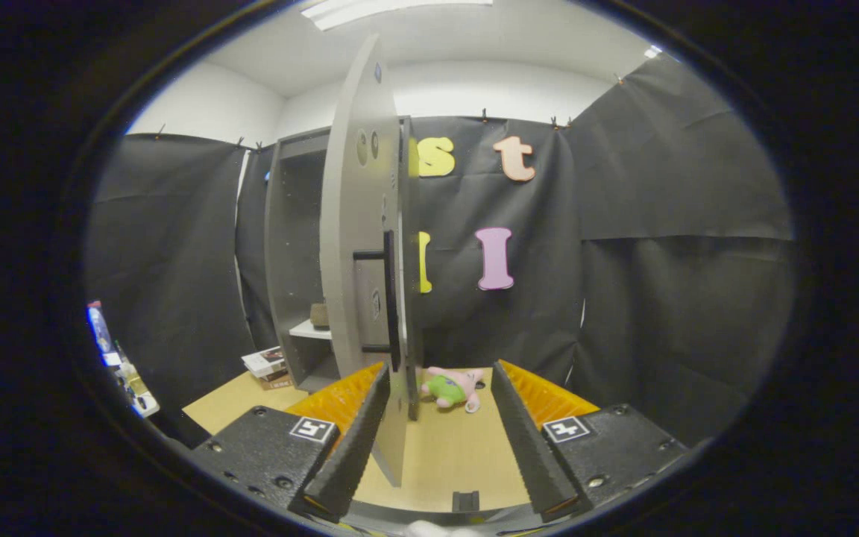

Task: Open the shoe cabinet door, grab the shoes and put them into the shoe cabinet, then close the shoe cabinet door.

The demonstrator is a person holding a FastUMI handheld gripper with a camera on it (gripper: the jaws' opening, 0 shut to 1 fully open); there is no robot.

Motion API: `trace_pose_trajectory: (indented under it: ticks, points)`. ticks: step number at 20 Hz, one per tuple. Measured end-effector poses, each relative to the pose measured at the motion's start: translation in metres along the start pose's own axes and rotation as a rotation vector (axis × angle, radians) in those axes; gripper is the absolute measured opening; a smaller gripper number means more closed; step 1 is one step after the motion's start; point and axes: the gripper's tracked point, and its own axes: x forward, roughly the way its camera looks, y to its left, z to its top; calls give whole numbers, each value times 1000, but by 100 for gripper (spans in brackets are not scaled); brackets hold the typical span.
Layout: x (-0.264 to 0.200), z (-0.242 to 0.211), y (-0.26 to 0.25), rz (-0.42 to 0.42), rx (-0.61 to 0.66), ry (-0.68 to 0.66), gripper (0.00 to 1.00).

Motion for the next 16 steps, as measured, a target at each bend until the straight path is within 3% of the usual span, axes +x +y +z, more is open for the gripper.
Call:
trace_pose_trajectory:
  ticks: [4, 8, 16]
  points:
    - [-25, -21, 30, -6, -7, -4, 94]
    - [-20, -64, 88, 12, -25, 24, 96]
    - [80, -201, 222, 65, -45, 229, 96]
